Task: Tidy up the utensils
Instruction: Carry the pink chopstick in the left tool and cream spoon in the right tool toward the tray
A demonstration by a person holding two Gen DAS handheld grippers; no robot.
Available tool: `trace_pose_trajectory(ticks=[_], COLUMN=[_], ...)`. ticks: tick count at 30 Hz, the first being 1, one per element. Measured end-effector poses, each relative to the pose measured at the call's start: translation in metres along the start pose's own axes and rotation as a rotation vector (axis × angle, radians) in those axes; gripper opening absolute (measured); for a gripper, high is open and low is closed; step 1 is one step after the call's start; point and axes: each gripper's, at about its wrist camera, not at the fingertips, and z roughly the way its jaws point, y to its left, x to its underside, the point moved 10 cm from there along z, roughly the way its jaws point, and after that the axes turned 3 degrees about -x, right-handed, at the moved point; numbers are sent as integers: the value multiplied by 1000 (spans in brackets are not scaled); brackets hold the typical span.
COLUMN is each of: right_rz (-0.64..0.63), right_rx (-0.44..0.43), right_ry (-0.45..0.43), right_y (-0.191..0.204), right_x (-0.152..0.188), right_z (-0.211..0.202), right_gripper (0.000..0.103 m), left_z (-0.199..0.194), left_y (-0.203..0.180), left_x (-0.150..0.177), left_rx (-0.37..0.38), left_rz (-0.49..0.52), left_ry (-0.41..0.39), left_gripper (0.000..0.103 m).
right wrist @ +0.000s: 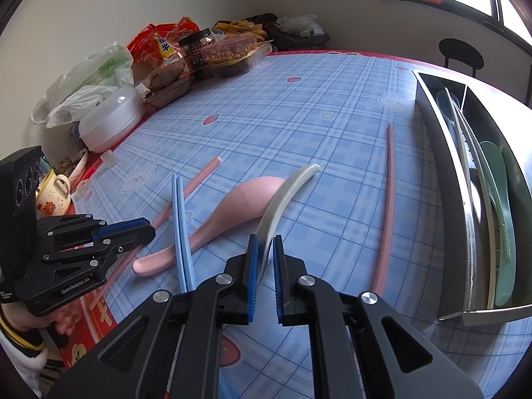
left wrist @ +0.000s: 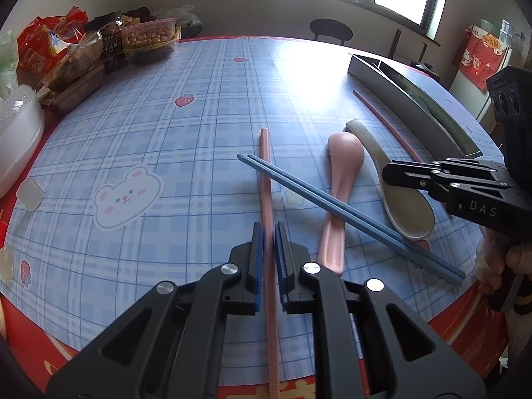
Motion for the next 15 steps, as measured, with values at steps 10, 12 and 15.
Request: trace_pose_trajectory(ticks=[10, 12, 15], right_rz=[-34, -41, -48], right_rx=[36, 43, 50], right_ry=[6, 4, -4], right_y=[5, 5, 6], right_x=[-3, -3, -2], right_z=[4, 4, 2], right_gripper=[9, 10, 8], left_z=[-2, -2, -3], left_y=[-13, -13, -5], left_x=[1, 1, 1], left_rx=[-29, -25, -13], left_rz=[74, 67, 21], left_ry=[-12, -13, -16], left_gripper=[24, 22, 10])
